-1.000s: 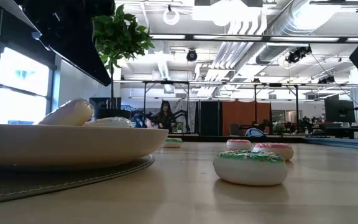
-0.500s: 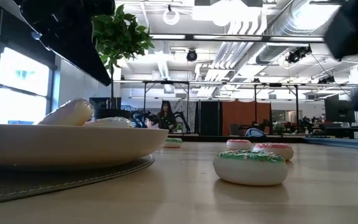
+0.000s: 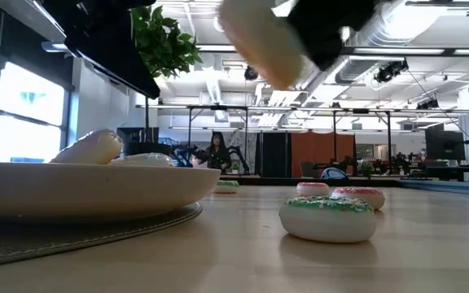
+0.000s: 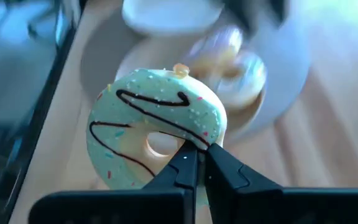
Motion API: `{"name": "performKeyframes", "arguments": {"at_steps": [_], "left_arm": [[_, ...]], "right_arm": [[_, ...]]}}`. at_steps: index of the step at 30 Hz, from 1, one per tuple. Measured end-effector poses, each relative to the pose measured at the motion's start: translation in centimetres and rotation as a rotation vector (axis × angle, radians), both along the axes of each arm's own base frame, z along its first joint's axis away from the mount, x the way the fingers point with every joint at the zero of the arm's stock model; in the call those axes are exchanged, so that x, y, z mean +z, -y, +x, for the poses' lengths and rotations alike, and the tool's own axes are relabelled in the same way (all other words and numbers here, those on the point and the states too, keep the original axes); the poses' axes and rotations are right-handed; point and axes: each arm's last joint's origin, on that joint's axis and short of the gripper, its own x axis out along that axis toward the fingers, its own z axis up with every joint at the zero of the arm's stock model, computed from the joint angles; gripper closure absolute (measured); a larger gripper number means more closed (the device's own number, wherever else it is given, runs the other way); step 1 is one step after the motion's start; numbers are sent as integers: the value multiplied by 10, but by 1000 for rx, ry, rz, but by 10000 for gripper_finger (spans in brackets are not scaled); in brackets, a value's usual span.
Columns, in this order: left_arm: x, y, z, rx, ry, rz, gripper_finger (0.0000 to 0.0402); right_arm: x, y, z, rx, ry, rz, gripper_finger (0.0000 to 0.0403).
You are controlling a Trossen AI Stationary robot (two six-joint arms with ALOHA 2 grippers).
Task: Pick & Place donuts
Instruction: Put the big green donut on the brown plate
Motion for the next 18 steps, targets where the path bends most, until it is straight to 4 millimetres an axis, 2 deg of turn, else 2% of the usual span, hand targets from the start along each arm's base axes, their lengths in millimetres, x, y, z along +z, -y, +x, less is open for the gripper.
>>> {"name": "performKeyframes", "arguments": {"at_steps": [3,8,12,18], "left_arm": [[12,1,1,-7,2,-13,270],[30,1,2,-8,-32,14,270],[37,0,1,6,-62,20,270],[46,-5,-6,88,-110,62,270]], "right_arm": [[-2,16,13,-35,50,-9,396],[-21,32,38,20,100,29,393],[-41,37,48,38,87,69,397],[-55,35,57,39,110,129,396]]}}
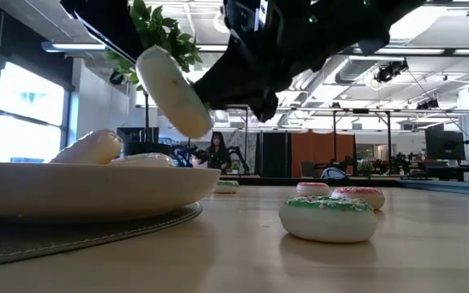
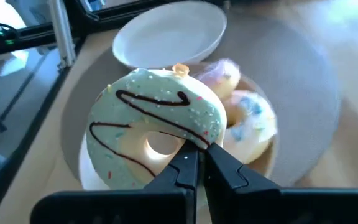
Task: Pick & Place donuts
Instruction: Put the big green donut on the brown plate
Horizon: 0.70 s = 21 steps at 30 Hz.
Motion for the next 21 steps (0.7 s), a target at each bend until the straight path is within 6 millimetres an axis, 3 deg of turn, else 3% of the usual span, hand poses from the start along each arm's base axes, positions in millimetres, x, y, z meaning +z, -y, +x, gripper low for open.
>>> {"name": "performKeyframes", "arguments": {"at_steps": [7,14,21], "left_arm": [[2,-5,-8,82,-45,18,270],[0,-7,-12,125,-72,10,270],[0,-7,-13,123,-85,11,270]], "right_arm": [[-14,-14,20,65,-40,-6,395],[-18,-16,30,112,-197,-69,378],[-14,-14,32,51,-195,-133,319]]}}
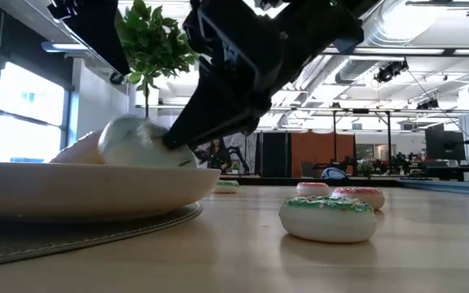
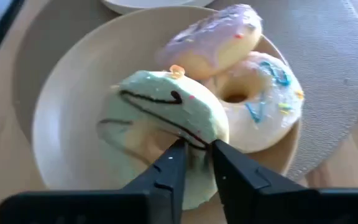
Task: Pick & Place donuts
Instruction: Put the big green donut on the brown plate, then put the top small green donut on the white plate
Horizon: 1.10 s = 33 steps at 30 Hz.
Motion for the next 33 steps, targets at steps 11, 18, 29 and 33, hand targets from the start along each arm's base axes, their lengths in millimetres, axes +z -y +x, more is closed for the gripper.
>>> {"name": "performKeyframes", "arguments": {"at_steps": [11,18,29,33], "left_arm": [[0,0,0,1,2,3,270],[0,0,0,4,10,8,270],[1,-4,20,15,110,-65,270],[-6,-21,49,-68,105,-130,270]], "right_arm": [[17,0,-7,51,-17,39,257],[68,13,-41,36,-102,-40,256],[115,36,-113,-134,-385,-102,253],[124,39,-131,-165,-465,-49,253]]}}
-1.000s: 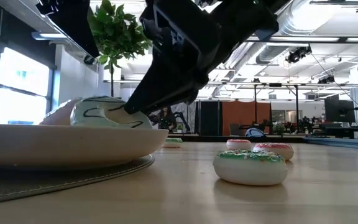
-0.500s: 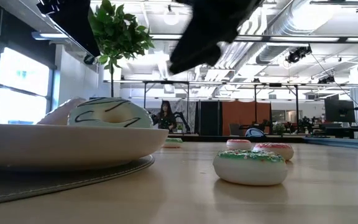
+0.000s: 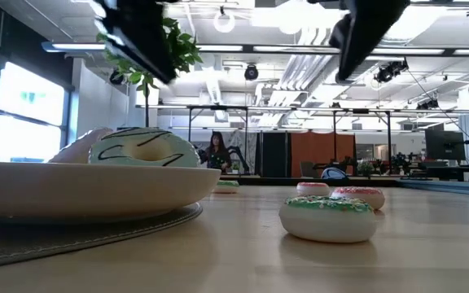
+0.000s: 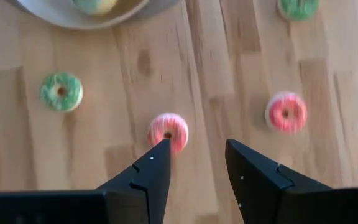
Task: Pick & Place donuts
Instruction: Put the top small green donut on the white plate
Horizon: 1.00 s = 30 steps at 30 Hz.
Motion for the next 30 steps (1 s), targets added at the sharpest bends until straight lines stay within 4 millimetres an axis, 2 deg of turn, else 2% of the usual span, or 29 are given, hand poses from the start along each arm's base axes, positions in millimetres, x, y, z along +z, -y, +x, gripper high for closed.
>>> {"name": "performKeyframes", "arguments": {"at_steps": [5,10,18,23,27,30], "left_arm": [[-12,-36,34,-56,21,-20,270],[-36,-73,60,-67,10,-50,270],[-83,-123,81,22,-52,-75,270],[-104,-137,87,31,-83,-119,270],[-118,-138,88,26,-127,-139,271],[-124,-138,89,26,-145,-140,289]], "right_arm": [[6,3,-12,-89,-43,49,253],[6,6,-18,-119,-81,-27,253],[3,12,-29,-172,-169,-132,253],[3,12,-29,-173,-169,-135,253],[3,12,-29,-175,-163,-150,253],[3,12,-29,-176,-162,-151,253]]}}
